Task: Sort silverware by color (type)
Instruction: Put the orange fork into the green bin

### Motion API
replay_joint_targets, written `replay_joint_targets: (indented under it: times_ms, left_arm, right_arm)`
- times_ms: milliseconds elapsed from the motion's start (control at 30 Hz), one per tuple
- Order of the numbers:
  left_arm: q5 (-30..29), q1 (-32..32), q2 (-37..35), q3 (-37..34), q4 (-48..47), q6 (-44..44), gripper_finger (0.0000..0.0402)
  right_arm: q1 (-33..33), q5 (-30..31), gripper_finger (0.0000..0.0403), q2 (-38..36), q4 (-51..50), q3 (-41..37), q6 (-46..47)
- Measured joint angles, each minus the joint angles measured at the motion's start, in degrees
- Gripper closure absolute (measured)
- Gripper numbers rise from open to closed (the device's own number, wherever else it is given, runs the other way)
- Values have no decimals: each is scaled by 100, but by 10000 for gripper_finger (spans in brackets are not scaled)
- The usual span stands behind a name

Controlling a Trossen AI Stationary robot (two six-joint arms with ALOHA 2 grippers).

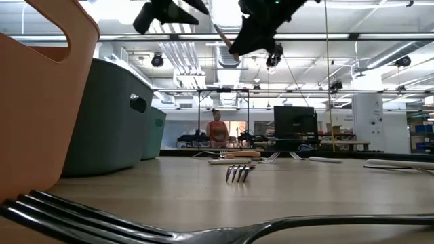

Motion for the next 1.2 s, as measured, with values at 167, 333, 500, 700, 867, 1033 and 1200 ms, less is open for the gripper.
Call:
replay_joint_targets:
  times_ms: [167,333,500,700,867,1033,1200]
  left_arm:
    - [105,456,-7,-28,35,128,269]
    - [244,792,-9,-22,85,296,269]
    - [324,1071,-24,-22,80,335,269]
    - [571,1325,-87,-22,137,525,269]
    - [969,1598,-114,-22,430,718,269]
    - [1457,1832,-129,-22,713,949,274]
    - [1931,1974,-169,-22,699,959,322]
  right_arm:
    - [0,5,332,308,243,367,-152]
    - [0,97,332,606,251,749,-400]
    - [0,504,332,858,261,1036,-600]
    - [-4,617,332,1019,345,1201,-732]
    - [9,623,332,1041,595,1203,-852]
    - [13,603,332,1031,631,1203,-854]
    - [13,605,332,1030,631,1203,-853]
